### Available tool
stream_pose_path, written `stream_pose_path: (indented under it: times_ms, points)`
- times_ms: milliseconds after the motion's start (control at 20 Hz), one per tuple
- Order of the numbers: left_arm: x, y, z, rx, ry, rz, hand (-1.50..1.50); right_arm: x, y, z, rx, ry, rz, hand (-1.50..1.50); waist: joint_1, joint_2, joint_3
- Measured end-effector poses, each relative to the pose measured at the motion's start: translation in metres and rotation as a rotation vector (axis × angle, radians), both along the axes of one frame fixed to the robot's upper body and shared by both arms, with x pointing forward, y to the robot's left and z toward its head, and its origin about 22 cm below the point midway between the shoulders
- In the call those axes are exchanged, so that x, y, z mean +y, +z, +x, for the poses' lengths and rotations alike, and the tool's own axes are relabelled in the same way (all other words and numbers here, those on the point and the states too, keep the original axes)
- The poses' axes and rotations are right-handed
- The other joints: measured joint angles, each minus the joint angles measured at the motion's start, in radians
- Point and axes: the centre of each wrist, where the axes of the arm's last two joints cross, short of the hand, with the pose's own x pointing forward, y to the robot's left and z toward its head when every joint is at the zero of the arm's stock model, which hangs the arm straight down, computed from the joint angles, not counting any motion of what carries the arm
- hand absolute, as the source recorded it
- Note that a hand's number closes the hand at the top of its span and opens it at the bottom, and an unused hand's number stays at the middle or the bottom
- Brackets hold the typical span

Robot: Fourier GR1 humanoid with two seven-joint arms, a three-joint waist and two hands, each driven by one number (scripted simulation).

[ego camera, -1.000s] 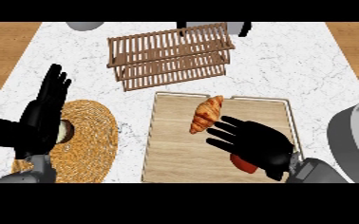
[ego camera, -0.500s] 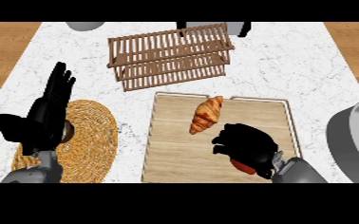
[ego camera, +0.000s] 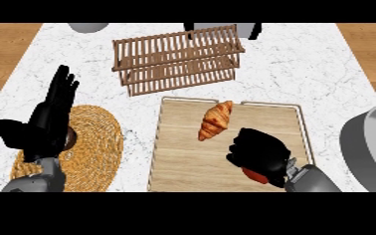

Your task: Pick the bell pepper from the tray and place it in the tiered shelf

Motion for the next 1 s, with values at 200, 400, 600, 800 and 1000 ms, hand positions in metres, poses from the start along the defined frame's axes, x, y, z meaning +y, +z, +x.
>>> stream_pose_path:
  times_ms: [200,400,600,800,1000]
  points:
    - [0.004,0.001,0.001,0.000,0.010,0.002,0.00,0.028,-0.007,-0.005,0.012,-0.289,0.036,1.50,-0.017,-0.001,-0.004]
    - [0.007,0.000,0.000,0.006,0.022,0.000,0.00,0.036,-0.008,-0.012,0.017,-0.584,0.067,1.50,-0.029,-0.003,-0.007]
    - [0.006,0.002,0.001,0.003,0.005,-0.002,0.00,0.052,0.000,-0.023,0.046,-0.769,0.156,1.50,-0.010,-0.001,-0.004]
    - [0.004,0.001,0.001,0.005,-0.011,-0.001,0.00,0.079,0.022,-0.038,0.076,-0.882,0.349,1.50,0.009,0.003,0.007]
    - [0.001,0.003,0.004,0.005,-0.023,-0.005,0.00,0.099,0.059,-0.050,0.066,-0.979,0.596,1.50,0.018,0.003,0.010]
